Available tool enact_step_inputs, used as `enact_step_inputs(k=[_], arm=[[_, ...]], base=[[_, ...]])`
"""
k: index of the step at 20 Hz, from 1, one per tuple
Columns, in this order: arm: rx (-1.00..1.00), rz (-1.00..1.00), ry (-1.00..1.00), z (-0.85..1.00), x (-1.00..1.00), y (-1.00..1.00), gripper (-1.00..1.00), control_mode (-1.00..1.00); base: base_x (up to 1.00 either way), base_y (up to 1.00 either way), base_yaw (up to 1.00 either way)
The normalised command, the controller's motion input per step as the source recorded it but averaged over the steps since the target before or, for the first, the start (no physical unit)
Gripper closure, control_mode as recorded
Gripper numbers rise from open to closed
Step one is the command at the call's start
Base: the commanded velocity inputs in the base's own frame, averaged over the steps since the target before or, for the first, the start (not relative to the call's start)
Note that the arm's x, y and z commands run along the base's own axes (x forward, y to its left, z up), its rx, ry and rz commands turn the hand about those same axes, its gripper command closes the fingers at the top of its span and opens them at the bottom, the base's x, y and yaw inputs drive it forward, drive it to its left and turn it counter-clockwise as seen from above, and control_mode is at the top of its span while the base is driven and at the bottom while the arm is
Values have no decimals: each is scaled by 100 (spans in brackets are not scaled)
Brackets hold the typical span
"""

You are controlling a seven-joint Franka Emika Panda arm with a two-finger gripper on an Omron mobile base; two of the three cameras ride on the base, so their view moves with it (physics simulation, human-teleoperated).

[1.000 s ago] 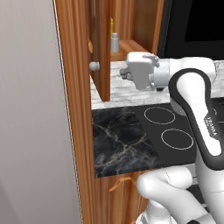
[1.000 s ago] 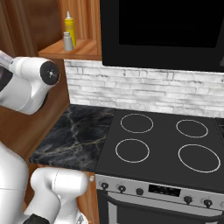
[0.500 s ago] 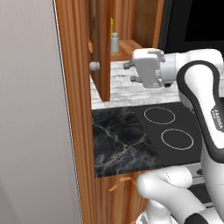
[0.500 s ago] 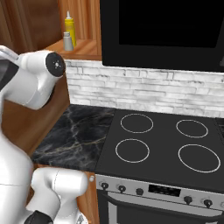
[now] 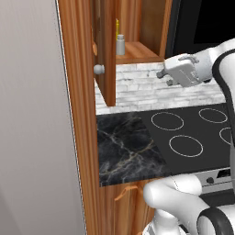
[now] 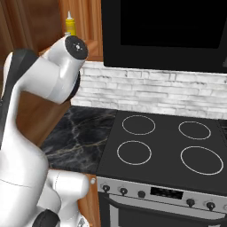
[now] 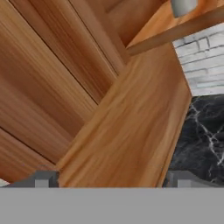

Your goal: Move the mustard and shaker from the cabinet to the dining counter.

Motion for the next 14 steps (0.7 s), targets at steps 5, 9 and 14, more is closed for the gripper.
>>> enact_step_inputs(k=[5, 9, 14], arm=[[-27, 0, -12, 0, 14, -9, -100, -100], [-24, 0, -27, 0, 10, 3, -100, -100], [-17, 0, -29, 0, 11, 2, -100, -100]], base=[[0, 0, 0], [0, 0, 0], [0, 0, 0]])
